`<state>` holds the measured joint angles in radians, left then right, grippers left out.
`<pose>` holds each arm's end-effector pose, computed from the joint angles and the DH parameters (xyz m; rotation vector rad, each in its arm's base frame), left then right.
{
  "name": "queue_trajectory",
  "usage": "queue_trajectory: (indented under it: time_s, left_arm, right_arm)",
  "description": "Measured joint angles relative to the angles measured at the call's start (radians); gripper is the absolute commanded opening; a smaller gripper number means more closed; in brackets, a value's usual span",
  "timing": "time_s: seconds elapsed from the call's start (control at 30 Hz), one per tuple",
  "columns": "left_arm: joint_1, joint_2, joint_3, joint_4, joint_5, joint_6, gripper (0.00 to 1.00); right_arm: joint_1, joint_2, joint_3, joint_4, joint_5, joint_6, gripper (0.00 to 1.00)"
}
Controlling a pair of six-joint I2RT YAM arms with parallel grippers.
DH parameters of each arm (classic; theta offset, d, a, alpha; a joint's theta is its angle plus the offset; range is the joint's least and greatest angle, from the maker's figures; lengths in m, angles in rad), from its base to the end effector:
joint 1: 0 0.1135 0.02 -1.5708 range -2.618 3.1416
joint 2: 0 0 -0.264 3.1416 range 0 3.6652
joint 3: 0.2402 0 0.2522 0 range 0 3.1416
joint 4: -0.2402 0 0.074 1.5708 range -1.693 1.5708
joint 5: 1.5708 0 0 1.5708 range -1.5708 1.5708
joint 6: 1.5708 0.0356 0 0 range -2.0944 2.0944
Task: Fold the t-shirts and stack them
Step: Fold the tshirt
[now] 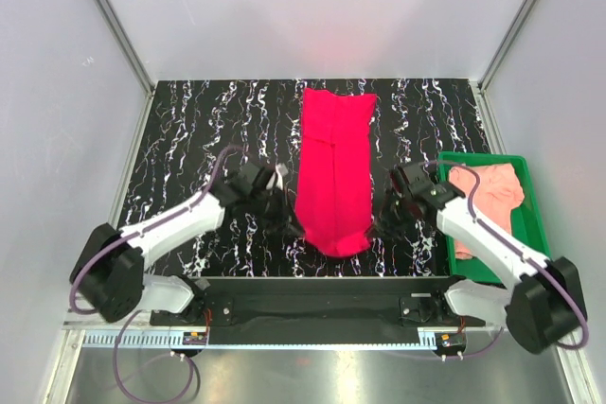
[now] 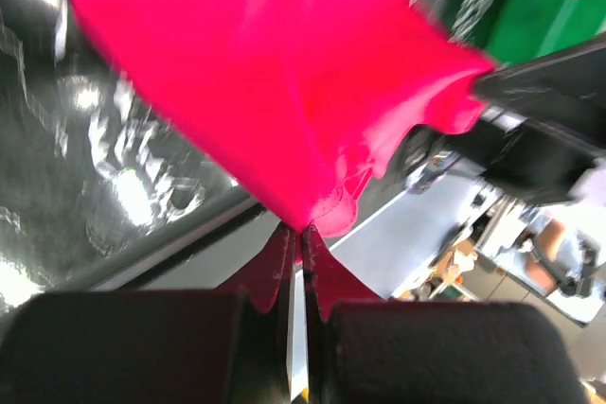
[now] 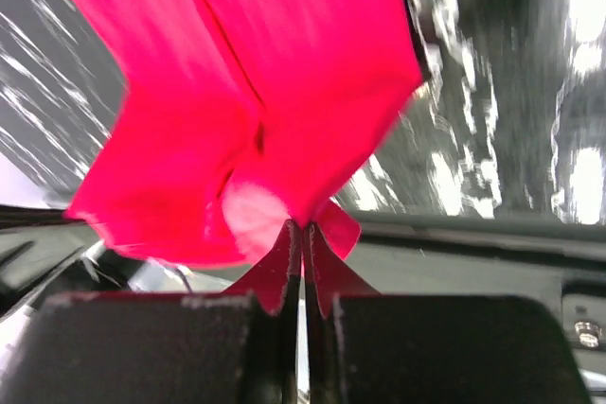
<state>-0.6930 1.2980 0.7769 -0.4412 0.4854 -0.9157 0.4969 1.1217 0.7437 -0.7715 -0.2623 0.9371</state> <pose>0.1829 -0.1734 0.2113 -0.0963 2.8507 -1.1316 0.1710 0.1032 0.2178 0.5559 2.8609 0.6990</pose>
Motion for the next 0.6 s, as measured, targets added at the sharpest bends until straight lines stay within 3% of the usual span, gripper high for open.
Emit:
queue_trajectory:
  time_s: [0.33,0.6]
  left_arm:
    - [0.253,0.337,0.367,-0.036,0.046,0.102,0.00]
    - [0.342,0.603,0.589,-0.036,0.125,0.142,0.00]
  right_arm:
    - [-0.183,0.396,0.388,0.003,0.018,-0.204,0.00]
    - [-0.261,0.697,0.685,-0.014,0.033,-0.350,0.00]
